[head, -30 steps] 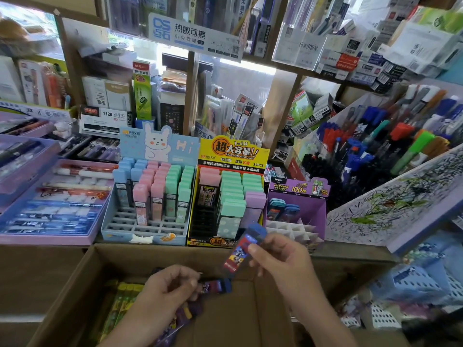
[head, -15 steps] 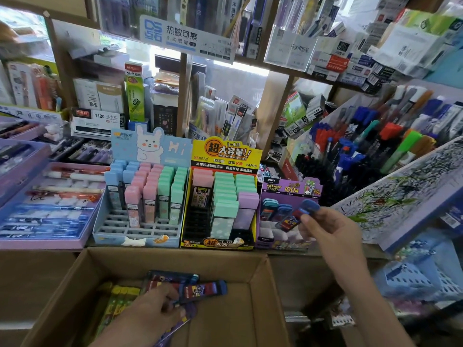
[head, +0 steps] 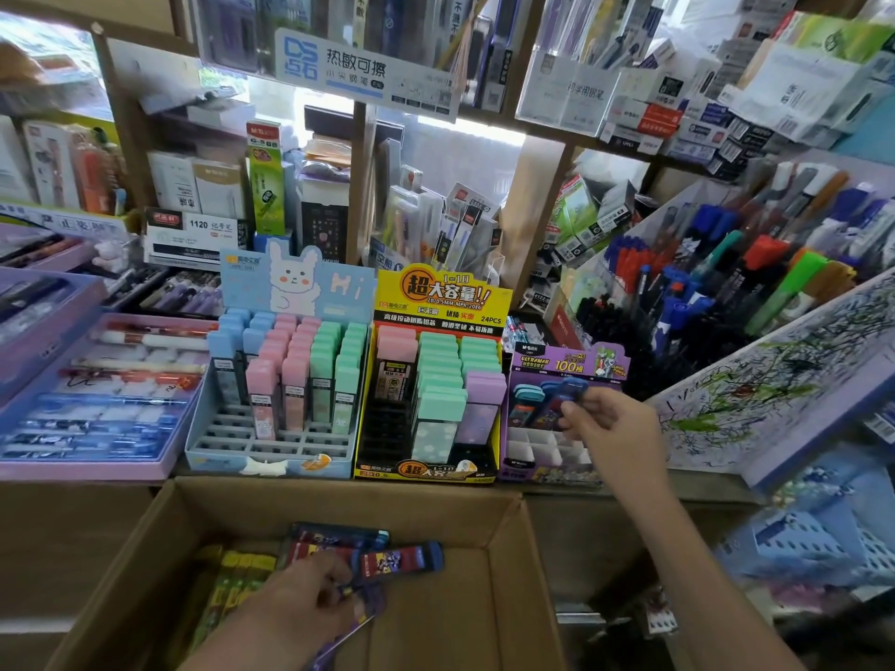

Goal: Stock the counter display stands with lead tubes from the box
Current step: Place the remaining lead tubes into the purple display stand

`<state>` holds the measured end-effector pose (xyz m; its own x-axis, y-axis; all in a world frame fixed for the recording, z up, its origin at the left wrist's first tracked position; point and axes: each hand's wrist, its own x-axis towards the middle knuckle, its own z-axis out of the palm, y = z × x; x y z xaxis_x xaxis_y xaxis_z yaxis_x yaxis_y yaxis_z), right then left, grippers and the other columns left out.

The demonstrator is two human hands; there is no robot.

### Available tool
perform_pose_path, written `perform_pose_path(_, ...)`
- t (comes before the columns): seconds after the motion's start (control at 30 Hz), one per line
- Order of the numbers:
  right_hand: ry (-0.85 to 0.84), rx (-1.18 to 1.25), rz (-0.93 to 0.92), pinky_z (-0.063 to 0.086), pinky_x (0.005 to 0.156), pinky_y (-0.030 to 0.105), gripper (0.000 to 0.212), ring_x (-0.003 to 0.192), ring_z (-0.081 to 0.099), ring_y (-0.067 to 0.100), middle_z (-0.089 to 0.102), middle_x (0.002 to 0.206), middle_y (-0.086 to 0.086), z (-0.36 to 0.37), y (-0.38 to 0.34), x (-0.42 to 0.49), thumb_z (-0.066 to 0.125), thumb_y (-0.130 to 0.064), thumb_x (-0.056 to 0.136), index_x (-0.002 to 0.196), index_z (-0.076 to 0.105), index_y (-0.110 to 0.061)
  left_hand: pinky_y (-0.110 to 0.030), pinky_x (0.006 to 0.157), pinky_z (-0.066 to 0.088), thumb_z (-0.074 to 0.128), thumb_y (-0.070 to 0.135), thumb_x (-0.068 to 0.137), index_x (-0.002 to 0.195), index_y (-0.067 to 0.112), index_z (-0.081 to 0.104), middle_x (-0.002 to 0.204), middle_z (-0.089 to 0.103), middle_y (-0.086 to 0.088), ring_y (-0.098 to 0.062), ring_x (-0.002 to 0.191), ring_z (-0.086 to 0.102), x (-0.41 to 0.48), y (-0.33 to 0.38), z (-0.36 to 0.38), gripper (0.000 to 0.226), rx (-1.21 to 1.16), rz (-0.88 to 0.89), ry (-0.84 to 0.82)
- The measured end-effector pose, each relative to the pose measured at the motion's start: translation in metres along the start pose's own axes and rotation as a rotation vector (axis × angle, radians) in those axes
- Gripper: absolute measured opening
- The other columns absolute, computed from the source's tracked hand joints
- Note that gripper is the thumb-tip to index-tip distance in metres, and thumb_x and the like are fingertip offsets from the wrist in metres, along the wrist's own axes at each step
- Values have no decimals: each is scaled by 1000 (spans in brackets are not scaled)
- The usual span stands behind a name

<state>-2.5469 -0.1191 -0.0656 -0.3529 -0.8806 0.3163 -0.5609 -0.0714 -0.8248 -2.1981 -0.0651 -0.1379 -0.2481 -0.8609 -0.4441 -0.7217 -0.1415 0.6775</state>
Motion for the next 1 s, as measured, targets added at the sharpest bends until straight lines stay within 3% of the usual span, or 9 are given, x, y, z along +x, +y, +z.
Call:
perform_pose_path(0.07,-11,-118,12,60,69,24,12,75,71,-1,75,81,-10,5,4,0,75,-16,93,91,72,-27,-22,95,48,70,52,88,102,41,58,111,63,17,1,105,58,0,1,0,21,10,-4,-2)
perform_pose_path(0.13,-18,-238,3,54,66,19,2,75,68,-2,72,80,-15,8,6,-1,74,-22,93,92,75,-22,-23,97,47,70,52,88,103,42,58,112,62,18,2,106,58,0,2,-1,22,9,-8,-4)
perform_pose_path(0.27,0,-373,-6,52,65,29,15,75,67,6,74,80,-8,12,9,-2,72,-27,95,95,80,-14,-19,90,44,70,53,88,107,43,57,111,60,20,4,105,56,-1,3,0,25,22,-10,0)
perform_pose_path(0.47,42,-346,15,59,73,36,12,79,68,10,72,83,-6,10,2,-5,77,-24,92,95,76,-12,-22,96,48,72,54,86,109,42,60,109,63,17,3,101,58,-1,4,0,29,24,-22,-4)
perform_pose_path(0.6,128,-238,-63,51,64,8,10,77,66,-6,68,81,-17,7,-13,-23,79,-19,89,95,72,-21,-18,88,47,73,52,86,111,41,60,109,63,17,3,101,58,0,1,0,30,6,-26,-8)
perform_pose_path(0.7,166,-176,-109,48,68,3,13,82,64,-10,67,81,-16,7,-32,-45,78,-17,89,92,69,-25,-14,80,46,75,46,87,110,41,61,109,65,14,2,100,59,2,-3,1,28,-14,-22,5)
perform_pose_path(0.8,10,-119,-75,54,70,11,14,81,67,-3,70,80,-16,24,-52,-73,76,-18,90,92,71,-32,-12,78,46,77,42,86,108,41,60,106,64,18,4,99,58,2,-4,1,28,-4,-9,38)
perform_pose_path(0.9,-324,-129,28,58,75,20,15,82,68,-1,72,84,-14,54,-65,-101,75,-21,91,99,75,-33,-25,94,53,78,37,85,105,41,63,106,67,20,1,103,61,3,-2,0,25,17,11,88)
perform_pose_path(1.0,-652,-279,132,52,79,15,25,90,66,-2,69,98,-17,85,-68,-121,70,-28,95,120,71,-29,-30,102,50,75,33,88,107,42,61,113,64,20,-6,112,59,1,0,-1,26,96,14,183)
